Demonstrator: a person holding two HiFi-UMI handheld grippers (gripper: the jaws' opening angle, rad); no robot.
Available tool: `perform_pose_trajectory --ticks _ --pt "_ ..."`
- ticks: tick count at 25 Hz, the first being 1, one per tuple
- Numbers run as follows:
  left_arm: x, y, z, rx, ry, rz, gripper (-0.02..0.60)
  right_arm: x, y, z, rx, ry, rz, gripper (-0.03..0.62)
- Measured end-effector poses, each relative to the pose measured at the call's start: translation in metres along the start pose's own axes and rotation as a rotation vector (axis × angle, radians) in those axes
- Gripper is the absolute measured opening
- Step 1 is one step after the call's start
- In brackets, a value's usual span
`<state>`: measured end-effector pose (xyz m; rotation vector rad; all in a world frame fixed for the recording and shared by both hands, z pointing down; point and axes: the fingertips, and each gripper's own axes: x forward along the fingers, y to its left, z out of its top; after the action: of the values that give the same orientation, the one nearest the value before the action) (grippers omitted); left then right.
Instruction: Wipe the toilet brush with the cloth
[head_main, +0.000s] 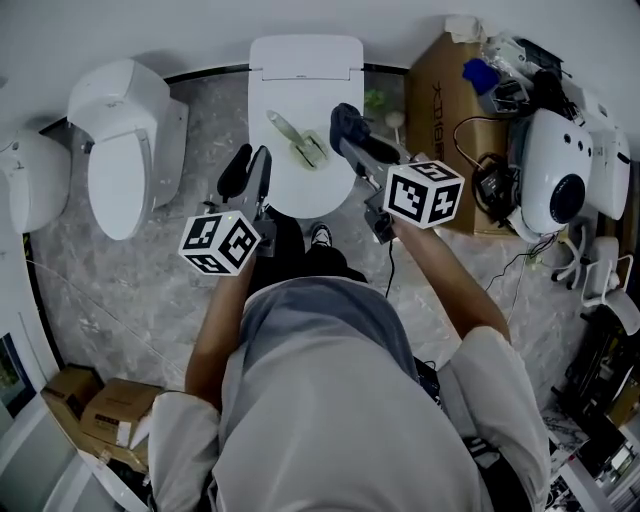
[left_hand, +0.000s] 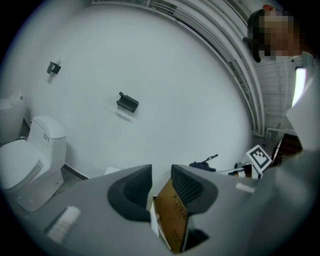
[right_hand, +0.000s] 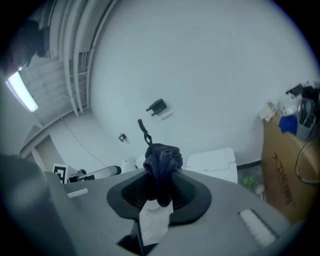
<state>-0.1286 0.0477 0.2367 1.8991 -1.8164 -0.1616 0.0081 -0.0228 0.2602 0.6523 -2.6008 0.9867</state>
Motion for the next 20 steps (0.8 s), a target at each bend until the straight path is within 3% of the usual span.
perform_pose_trajectory --ticks 4,9,20 --pt "-0.022 -0.019 0.014 0.015 -0.014 -0.021 0.0 -0.025 0.019 0.009 -0.187 -0.008 -0.032 0.081" --pt "-0.044 -0.039 0.026 0.046 -0.049 -0.04 0.0 -0.058 0.033 0.028 -0.341 -0.042 -0.051 0.081" --pt "-0.098 -0.062 0.024 0.023 -0.027 -0.031 0.0 -0.116 0.055 0.013 -0.44 -0.066 -0.071 0.081"
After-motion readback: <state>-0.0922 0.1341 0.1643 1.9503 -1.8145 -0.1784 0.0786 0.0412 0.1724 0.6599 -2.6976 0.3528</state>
